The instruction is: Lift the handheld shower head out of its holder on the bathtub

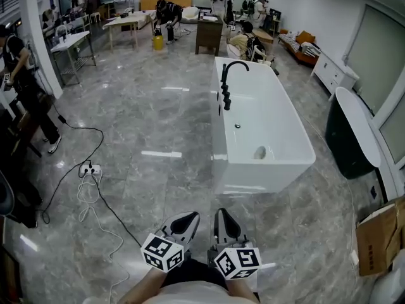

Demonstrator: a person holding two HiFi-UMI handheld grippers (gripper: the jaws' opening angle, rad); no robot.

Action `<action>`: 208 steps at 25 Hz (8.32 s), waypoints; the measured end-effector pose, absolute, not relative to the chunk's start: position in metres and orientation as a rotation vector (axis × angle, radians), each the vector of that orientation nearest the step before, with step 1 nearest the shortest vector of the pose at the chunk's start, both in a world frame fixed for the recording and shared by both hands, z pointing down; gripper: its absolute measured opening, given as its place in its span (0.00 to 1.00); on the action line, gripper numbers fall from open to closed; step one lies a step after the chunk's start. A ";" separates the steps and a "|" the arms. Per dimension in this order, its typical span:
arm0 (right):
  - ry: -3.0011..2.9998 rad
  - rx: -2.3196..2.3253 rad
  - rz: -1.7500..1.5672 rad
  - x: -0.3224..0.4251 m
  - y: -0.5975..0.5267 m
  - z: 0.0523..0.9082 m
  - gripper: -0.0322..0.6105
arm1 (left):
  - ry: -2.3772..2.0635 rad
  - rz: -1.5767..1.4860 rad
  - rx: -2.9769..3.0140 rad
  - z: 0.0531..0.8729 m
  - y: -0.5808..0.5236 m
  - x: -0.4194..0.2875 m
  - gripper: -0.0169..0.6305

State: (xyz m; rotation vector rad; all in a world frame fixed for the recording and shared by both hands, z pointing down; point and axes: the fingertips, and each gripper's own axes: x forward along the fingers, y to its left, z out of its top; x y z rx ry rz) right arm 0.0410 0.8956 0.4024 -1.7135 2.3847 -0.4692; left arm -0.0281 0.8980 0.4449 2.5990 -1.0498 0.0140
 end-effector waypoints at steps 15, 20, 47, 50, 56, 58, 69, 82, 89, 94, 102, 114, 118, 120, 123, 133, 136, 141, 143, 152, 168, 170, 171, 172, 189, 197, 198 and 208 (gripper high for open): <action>2.340 -1.765 -0.442 0.055 0.833 0.410 0.08 | -1.024 -0.013 2.583 0.456 0.832 -0.020 0.05; 2.338 -1.789 -0.435 0.053 0.780 0.406 0.08 | -1.006 -0.023 2.578 0.451 0.775 -0.023 0.05; 2.260 -1.867 -0.421 0.024 0.553 0.401 0.08 | -0.923 0.008 2.636 0.439 0.545 -0.056 0.05; 2.269 -1.867 -0.416 0.021 0.545 0.402 0.08 | -0.925 -0.001 2.625 0.441 0.537 -0.060 0.05; 2.273 -1.871 -0.421 0.020 0.536 0.405 0.08 | -0.913 -0.002 2.621 0.445 0.529 -0.058 0.05; 2.272 -1.870 -0.415 0.021 0.531 0.403 0.08 | -0.918 0.003 2.620 0.445 0.525 -0.059 0.05; 2.288 -1.841 -0.436 0.028 0.473 0.409 0.08 | -1.000 0.019 2.585 0.452 0.475 -0.065 0.05; 2.310 -1.827 -0.454 0.044 0.352 0.416 0.08 | -1.023 0.016 2.564 0.456 0.361 -0.047 0.05; 2.331 -1.802 -0.461 0.052 0.290 0.411 0.08 | -1.032 0.036 2.558 0.452 0.302 -0.035 0.05; 2.336 -1.786 -0.468 0.058 0.244 0.407 0.08 | -1.033 0.049 2.559 0.449 0.259 -0.025 0.05; 2.354 -1.765 -0.477 0.062 0.180 0.404 0.08 | -1.039 0.066 2.557 0.449 0.199 -0.016 0.05; 2.359 -1.710 -0.454 0.077 0.107 0.408 0.08 | -1.042 0.052 2.572 0.458 0.123 0.006 0.05; 2.364 -1.716 -0.468 0.078 0.101 0.412 0.08 | -1.024 0.061 2.565 0.463 0.117 0.012 0.05; 2.361 -1.722 -0.482 0.080 0.100 0.414 0.08 | -1.016 0.072 2.561 0.465 0.117 0.013 0.05; 2.349 -1.736 -0.501 0.084 0.097 0.420 0.08 | -1.018 0.079 2.548 0.469 0.114 0.013 0.05; 2.256 -1.818 -0.483 0.098 0.062 0.424 0.08 | -0.975 0.066 2.558 0.473 0.074 0.018 0.05; 2.229 -1.842 -0.476 0.104 0.037 0.424 0.08 | -0.944 0.072 2.574 0.472 0.048 0.022 0.05; 2.195 -1.877 -0.446 0.110 -0.014 0.421 0.08 | -0.909 0.066 2.590 0.469 -0.009 0.027 0.05; 2.185 -1.888 -0.445 0.111 -0.036 0.423 0.08 | -0.888 0.074 2.594 0.470 -0.031 0.029 0.05; 2.161 -1.928 -0.457 0.111 -0.132 0.422 0.08 | -0.824 0.103 2.597 0.467 -0.127 0.034 0.05; 2.094 -2.021 -0.480 0.109 -0.234 0.432 0.08 | -0.703 0.136 2.607 0.473 -0.234 0.037 0.05; 2.083 -2.031 -0.486 0.108 -0.240 0.434 0.08 | -0.690 0.140 2.603 0.475 -0.239 0.036 0.05; 2.079 -2.036 -0.488 0.108 -0.242 0.435 0.08 | -0.683 0.142 2.602 0.476 -0.242 0.036 0.05; 2.075 -2.040 -0.489 0.108 -0.245 0.436 0.08 | -0.677 0.143 2.601 0.477 -0.245 0.036 0.05; 1.914 -2.129 -0.315 0.121 -0.301 0.415 0.08 | -0.576 0.089 2.683 0.468 -0.317 0.043 0.05; 1.941 -2.097 -0.206 0.126 -0.307 0.395 0.33 | -0.567 0.042 2.676 0.458 -0.326 0.059 0.05; 1.937 -2.101 -0.198 0.128 -0.308 0.394 0.34 | -0.576 0.037 2.669 0.458 -0.327 0.060 0.05; 1.870 -2.243 -0.332 0.159 -0.332 0.420 0.34 | -0.670 0.053 2.599 0.469 -0.352 0.075 0.05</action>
